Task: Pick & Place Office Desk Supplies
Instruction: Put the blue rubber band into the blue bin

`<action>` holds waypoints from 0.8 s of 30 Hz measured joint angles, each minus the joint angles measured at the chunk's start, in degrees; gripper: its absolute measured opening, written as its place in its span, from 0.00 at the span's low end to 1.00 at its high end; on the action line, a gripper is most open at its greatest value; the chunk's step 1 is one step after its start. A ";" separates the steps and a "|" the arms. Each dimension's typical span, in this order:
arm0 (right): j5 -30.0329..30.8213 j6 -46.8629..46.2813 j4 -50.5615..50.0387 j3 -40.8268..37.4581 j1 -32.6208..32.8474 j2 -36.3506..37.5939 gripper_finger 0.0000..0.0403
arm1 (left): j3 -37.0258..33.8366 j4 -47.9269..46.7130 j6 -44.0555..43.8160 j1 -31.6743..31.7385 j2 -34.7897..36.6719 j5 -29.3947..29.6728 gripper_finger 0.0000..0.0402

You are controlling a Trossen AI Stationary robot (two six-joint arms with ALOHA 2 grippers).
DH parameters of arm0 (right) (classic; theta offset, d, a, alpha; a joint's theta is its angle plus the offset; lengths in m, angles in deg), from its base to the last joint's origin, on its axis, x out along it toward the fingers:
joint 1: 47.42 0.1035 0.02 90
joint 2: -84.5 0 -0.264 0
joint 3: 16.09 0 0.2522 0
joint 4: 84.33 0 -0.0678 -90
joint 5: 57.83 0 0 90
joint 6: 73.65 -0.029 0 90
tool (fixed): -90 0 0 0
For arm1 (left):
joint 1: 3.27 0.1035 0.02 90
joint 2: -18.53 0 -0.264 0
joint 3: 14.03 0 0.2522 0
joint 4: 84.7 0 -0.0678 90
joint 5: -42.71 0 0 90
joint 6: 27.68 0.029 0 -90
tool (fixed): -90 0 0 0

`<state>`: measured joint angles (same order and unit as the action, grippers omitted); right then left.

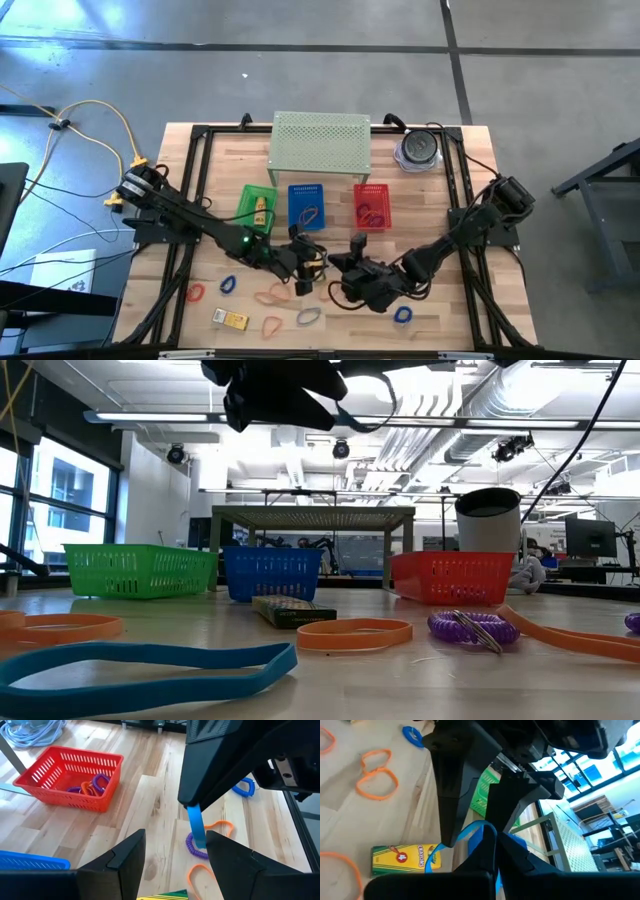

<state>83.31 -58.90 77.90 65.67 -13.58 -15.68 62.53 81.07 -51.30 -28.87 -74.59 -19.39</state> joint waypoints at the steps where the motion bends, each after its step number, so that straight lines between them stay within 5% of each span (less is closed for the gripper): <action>1: -0.38 -0.04 0.02 0.00 -0.11 0.00 0.01 | 0.00 0.00 0.00 -0.05 0.00 0.00 0.50; 11: -0.55 -0.35 0.02 0.00 -0.15 0.00 0.01 | 0.00 0.02 0.04 -0.07 0.00 -0.02 0.45; 24: -3.02 -2.79 -0.07 0.00 -0.17 0.00 0.01 | 0.00 -0.89 0.17 -0.07 0.00 -0.02 0.09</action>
<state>80.28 -61.69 77.84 65.67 -13.74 -15.68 62.53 80.18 -51.12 -28.94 -74.59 -19.42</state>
